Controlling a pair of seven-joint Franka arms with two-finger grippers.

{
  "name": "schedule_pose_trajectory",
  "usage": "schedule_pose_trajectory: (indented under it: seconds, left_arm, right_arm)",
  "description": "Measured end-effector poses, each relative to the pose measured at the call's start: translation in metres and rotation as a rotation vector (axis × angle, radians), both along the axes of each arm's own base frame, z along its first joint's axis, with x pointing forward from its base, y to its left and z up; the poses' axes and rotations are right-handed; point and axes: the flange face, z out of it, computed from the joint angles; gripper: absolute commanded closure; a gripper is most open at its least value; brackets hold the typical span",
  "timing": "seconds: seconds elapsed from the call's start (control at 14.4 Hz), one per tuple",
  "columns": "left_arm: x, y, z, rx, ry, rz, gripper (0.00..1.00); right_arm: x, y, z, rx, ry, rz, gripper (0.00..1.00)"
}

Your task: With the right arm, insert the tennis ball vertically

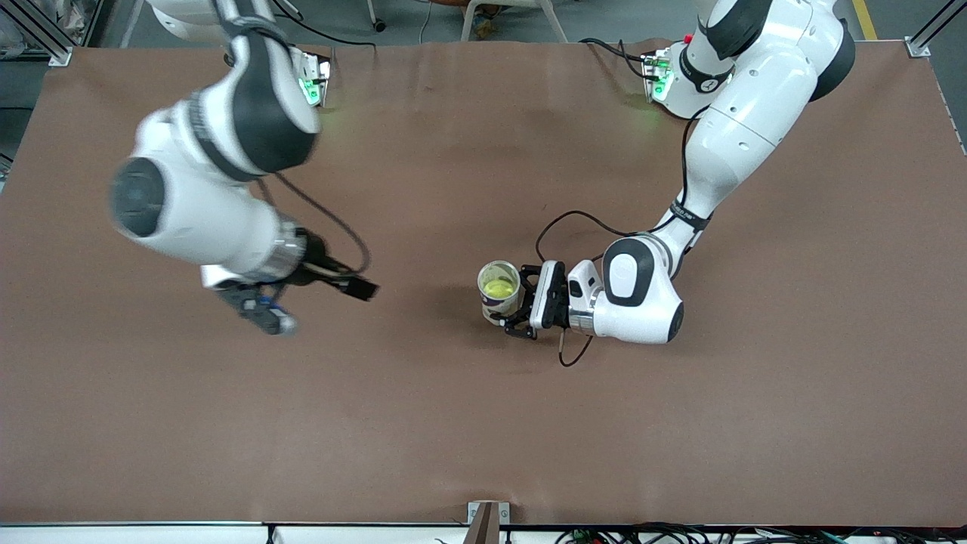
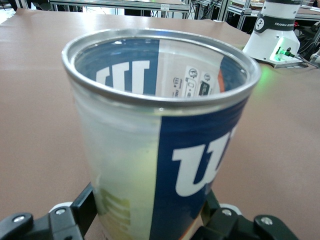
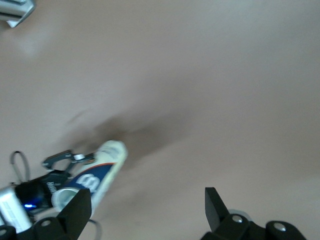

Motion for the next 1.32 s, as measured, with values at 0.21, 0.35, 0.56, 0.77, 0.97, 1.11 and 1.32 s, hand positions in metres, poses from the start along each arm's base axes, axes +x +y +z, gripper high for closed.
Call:
schedule_pose_trajectory:
  seconds: [0.21, 0.35, 0.56, 0.77, 0.97, 1.11, 1.32]
  left_arm:
    - [0.000, 0.000, 0.000, 0.000, 0.001, 0.000, 0.15]
    - [0.000, 0.000, -0.001, 0.001, 0.002, 0.000, 0.11]
    - [-0.002, 0.001, -0.003, 0.004, 0.011, 0.001, 0.00]
    - [-0.004, 0.003, -0.008, 0.015, 0.026, 0.005, 0.00]
    - [-0.003, 0.010, -0.011, 0.068, 0.040, 0.001, 0.00]
    - [0.006, 0.025, -0.004, 0.154, 0.065, 0.001, 0.00]
    - [0.021, 0.060, 0.022, 0.275, 0.122, 0.005, 0.00]
  right_arm:
    - [0.006, -0.099, 0.012, -0.012, 0.003, 0.124, 0.00]
    - [0.008, -0.155, 0.014, -0.009, -0.001, 0.172, 0.00]
    - [0.007, -0.192, 0.013, -0.028, 0.012, 0.188, 0.00]
    - [0.006, -0.191, 0.016, -0.054, 0.011, 0.197, 0.00]
    - [0.007, -0.195, 0.022, -0.067, -0.001, 0.198, 0.00]
    - [0.007, -0.206, 0.028, -0.075, -0.018, 0.209, 0.00]
    - [0.005, -0.222, 0.043, -0.127, -0.037, 0.210, 0.00]
